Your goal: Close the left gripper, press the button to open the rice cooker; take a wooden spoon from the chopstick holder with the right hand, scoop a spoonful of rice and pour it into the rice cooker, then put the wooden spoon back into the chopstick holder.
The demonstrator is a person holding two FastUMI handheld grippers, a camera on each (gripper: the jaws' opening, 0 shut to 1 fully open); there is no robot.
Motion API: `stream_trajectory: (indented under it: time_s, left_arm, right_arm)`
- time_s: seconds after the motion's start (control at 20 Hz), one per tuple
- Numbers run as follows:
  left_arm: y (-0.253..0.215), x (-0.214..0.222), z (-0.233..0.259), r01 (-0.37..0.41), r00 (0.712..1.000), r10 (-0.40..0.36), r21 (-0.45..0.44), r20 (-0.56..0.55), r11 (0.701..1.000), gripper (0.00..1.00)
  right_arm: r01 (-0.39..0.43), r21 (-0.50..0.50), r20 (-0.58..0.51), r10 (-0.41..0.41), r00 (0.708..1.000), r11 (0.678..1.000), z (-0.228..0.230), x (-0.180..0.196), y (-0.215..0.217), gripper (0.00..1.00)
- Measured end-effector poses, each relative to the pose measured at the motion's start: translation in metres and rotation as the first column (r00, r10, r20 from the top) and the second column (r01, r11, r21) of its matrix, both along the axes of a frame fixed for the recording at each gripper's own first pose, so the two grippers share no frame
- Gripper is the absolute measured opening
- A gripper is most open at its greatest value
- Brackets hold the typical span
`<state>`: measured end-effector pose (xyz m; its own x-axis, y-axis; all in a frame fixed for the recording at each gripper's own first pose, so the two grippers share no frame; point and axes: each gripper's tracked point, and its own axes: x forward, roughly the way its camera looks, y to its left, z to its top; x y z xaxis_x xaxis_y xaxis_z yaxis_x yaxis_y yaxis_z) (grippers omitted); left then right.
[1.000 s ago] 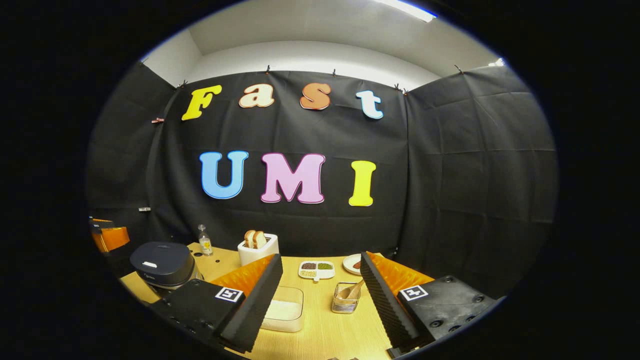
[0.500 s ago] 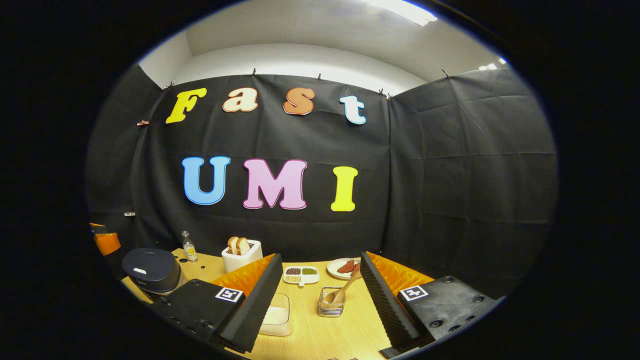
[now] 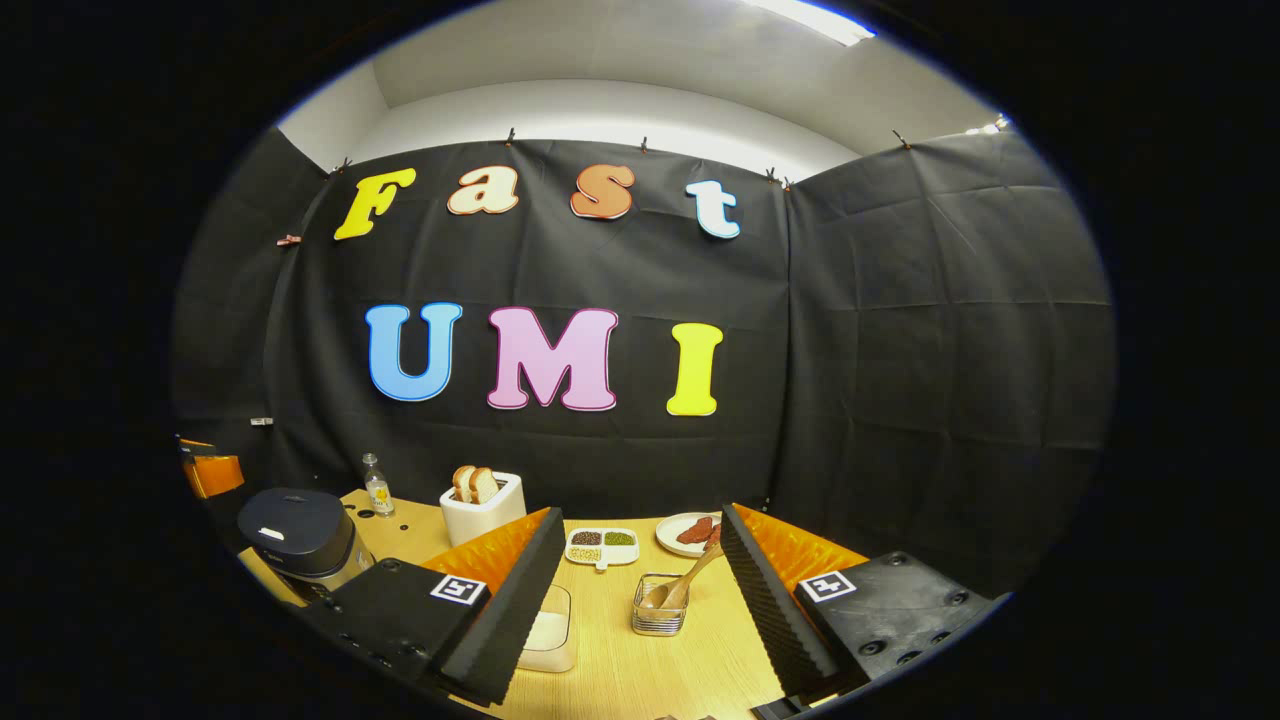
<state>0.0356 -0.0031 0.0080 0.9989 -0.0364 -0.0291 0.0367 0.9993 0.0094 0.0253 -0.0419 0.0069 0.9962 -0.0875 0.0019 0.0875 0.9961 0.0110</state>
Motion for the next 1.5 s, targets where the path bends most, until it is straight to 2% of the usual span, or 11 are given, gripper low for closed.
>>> stream_trajectory:
  time_s: [0.3,0.4,0.45,0.5,0.55,0.7,0.75,0.8,0.95,1.25,1.5]
  left_arm:
    - [0.012,0.014,0.003,-0.044,0.999,0.044,0.001,-0.028,0.999,0.95]
    - [0.017,0.021,-0.002,-0.052,0.997,0.052,0.006,-0.054,0.999,0.91]
    - [0.023,0.025,0.0,-0.055,0.997,0.056,0.007,-0.062,0.998,0.83]
    - [0.025,0.028,0.0,-0.056,0.996,0.056,0.004,-0.073,0.998,0.8]
    - [0.03,0.031,-0.002,-0.064,0.994,0.064,0.001,-0.084,0.998,0.69]
    - [0.046,0.041,-0.007,-0.092,0.987,0.089,-0.014,-0.131,0.996,0.52]
    - [0.054,0.045,-0.013,-0.105,0.983,0.102,-0.017,-0.15,0.994,0.42]
    - [0.061,0.048,-0.017,-0.115,0.979,0.11,-0.02,-0.17,0.993,0.39]
    - [0.081,0.058,-0.032,-0.151,0.964,0.135,-0.054,-0.229,0.987,0.1]
    - [0.107,0.073,-0.086,-0.212,0.914,0.14,-0.155,-0.381,0.965,0.06]
    - [0.118,0.085,-0.126,-0.231,0.875,0.143,-0.139,-0.463,0.963,0.06]
  right_arm:
    - [-0.023,0.004,-0.012,0.023,1.0,1.0,-0.006,0.025,-0.009,0.98]
    - [-0.035,0.007,-0.021,0.035,0.999,0.999,-0.01,0.034,-0.009,0.98]
    - [-0.04,0.008,-0.023,0.04,0.999,0.999,-0.01,0.038,-0.01,0.98]
    - [-0.045,0.008,-0.025,0.045,0.999,0.999,-0.011,0.043,-0.011,0.98]
    - [-0.05,0.008,-0.027,0.051,0.998,0.999,-0.012,0.047,-0.011,0.98]
    - [-0.058,0.007,-0.033,0.058,0.998,0.998,-0.017,0.057,-0.014,0.98]
    - [-0.059,0.008,-0.034,0.059,0.998,0.998,-0.017,0.06,-0.016,0.98]
    - [-0.059,0.01,-0.037,0.06,0.998,0.998,-0.019,0.062,-0.017,0.98]
    - [-0.058,0.009,-0.051,0.058,0.997,0.998,-0.026,0.065,-0.022,0.98]
    - [-0.037,0.009,-0.081,0.037,0.996,0.999,-0.038,0.069,-0.035,0.98]
    - [-0.018,0.011,-0.108,0.019,0.994,1.0,-0.048,0.069,-0.044,0.98]
